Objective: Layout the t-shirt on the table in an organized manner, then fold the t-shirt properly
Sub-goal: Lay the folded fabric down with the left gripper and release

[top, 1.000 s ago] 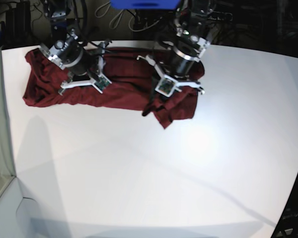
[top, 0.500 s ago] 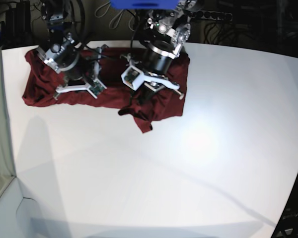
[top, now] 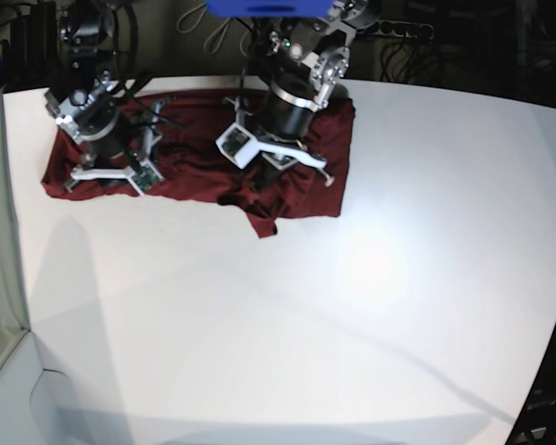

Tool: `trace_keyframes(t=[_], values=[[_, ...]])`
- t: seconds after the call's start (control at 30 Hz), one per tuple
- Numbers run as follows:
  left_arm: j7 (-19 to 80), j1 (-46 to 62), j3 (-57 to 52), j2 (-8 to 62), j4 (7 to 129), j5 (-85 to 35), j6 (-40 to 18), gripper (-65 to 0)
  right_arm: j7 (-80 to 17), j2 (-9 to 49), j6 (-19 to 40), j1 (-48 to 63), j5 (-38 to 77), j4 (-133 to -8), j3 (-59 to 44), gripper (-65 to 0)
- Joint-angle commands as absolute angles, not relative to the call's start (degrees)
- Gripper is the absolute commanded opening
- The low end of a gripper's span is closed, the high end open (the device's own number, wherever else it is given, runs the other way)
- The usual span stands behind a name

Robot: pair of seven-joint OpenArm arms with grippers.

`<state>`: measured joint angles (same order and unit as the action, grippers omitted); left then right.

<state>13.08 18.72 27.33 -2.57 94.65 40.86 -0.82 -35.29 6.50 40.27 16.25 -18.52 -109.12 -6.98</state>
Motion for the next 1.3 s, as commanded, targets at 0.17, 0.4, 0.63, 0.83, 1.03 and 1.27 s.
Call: trace_keyframes(t=[0.17, 0.4, 0.63, 0.83, 1.03, 1.27], values=[[11.6, 20.9, 32.0, -2.2, 94.8, 43.9, -0.3, -64.5, -34.3, 6.7, 40.0, 15.2, -18.2, -110.3, -7.9, -39.6], [13.1, 19.8, 37.8, 2.6, 94.9, 43.8, -0.4, -61.4, -34.3, 6.5, 40.0, 15.3, -18.2, -110.3, -7.9, -39.6], [17.3, 19.8, 37.6, 3.3, 95.6, 43.5, -0.4, -37.2, -34.3, 5.7, 40.0, 15.3, -18.2, -110.3, -7.9, -39.6], [16.8, 19.8, 37.5, 3.3, 99.8, 43.1, -0.4, -36.1, -34.3, 4.8, 40.0, 15.3, -18.2, -110.3, -7.9, -39.6], [17.2, 19.8, 32.0, 3.3, 107.9, 30.0, -0.3, -36.2, -34.3, 2.0, 40.0, 14.8, -18.2, -110.3, -12.5, -39.6], [16.9, 20.9, 24.4, 8.5, 110.2, 13.3, 0.1, -36.2, -34.2, 1.3, 40.0, 15.0, -18.2, -110.3, -13.9, -39.6]])
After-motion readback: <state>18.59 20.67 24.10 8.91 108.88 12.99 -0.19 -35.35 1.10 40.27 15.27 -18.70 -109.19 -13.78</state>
